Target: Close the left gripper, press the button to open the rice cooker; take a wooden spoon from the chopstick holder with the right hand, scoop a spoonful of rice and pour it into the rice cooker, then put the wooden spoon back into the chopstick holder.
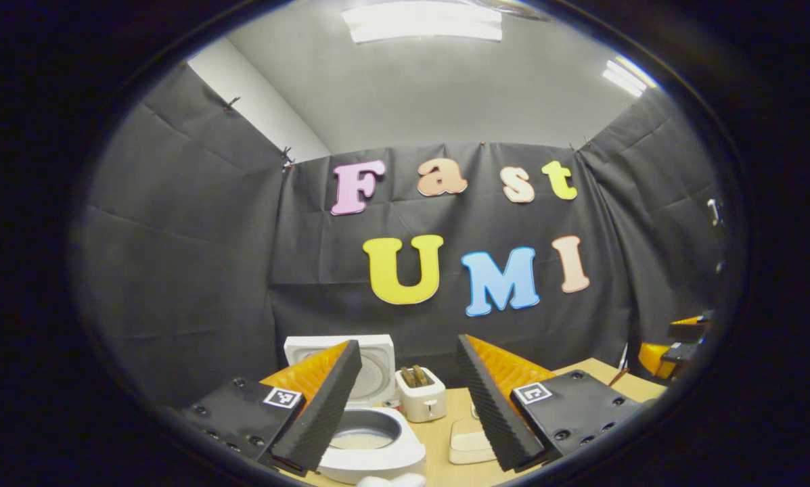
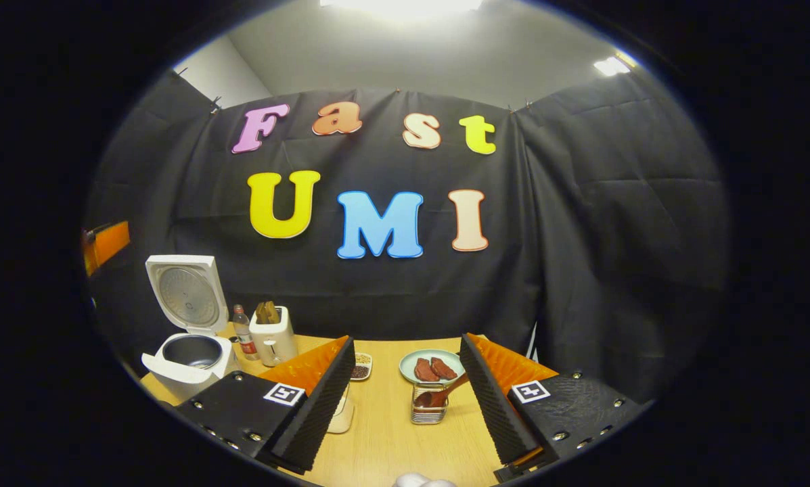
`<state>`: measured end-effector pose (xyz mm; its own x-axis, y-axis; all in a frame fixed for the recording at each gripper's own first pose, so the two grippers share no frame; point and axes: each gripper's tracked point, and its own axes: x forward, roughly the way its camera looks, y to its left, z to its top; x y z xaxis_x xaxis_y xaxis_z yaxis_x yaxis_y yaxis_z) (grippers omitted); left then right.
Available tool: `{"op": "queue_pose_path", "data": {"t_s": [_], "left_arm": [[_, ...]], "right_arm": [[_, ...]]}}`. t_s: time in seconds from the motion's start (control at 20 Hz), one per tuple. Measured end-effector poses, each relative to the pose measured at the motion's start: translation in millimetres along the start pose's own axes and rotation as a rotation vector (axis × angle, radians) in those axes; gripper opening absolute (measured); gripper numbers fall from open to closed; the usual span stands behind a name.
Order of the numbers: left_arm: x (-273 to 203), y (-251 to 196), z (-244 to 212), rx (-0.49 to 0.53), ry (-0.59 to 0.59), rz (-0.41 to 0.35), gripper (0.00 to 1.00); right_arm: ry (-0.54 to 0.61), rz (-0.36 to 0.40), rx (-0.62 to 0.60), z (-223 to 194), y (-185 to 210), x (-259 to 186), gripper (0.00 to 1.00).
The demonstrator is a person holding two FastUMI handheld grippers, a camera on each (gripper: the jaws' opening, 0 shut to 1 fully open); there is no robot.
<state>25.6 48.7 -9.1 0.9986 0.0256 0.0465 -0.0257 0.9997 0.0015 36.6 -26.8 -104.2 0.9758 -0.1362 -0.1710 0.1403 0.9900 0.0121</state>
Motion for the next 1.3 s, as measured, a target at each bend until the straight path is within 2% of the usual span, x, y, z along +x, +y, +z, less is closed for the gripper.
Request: {"op": "queue_pose_path", "data": {"t_s": [0.2,0.45,0.7,0.75,0.8,0.85,0.9,1.1,1.3], "left_arm": [[-1,-12,1,-0.012,0.007,-0.017,1.00],[7,-18,-6,-0.006,0.025,-0.024,0.98],[16,-24,-26,-0.009,0.056,-0.011,0.95],[17,-23,-27,-0.002,0.057,-0.003,0.95],[19,-23,-30,0.006,0.058,0.004,1.00],[20,-25,-31,0.014,0.061,0.007,1.00],[21,-27,-34,0.019,0.065,0.010,0.95],[25,-36,-40,0.024,0.068,0.019,1.00],[31,-40,-42,0.036,0.068,0.028,1.00]], "right_arm": [[0.073,-0.037,0.055,-57,-23,28,0.95],[0.160,-0.077,0.127,-128,-45,85,0.95],[0.174,-0.119,0.129,-173,-65,148,0.96],[0.167,-0.125,0.140,-176,-70,160,0.96],[0.172,-0.127,0.153,-182,-73,172,0.96],[0.171,-0.132,0.156,-188,-75,183,0.96],[0.170,-0.135,0.152,-193,-77,196,0.96],[0.179,-0.153,0.179,-209,-89,232,0.96],[0.167,-0.148,0.214,-209,-95,256,0.95]]}}
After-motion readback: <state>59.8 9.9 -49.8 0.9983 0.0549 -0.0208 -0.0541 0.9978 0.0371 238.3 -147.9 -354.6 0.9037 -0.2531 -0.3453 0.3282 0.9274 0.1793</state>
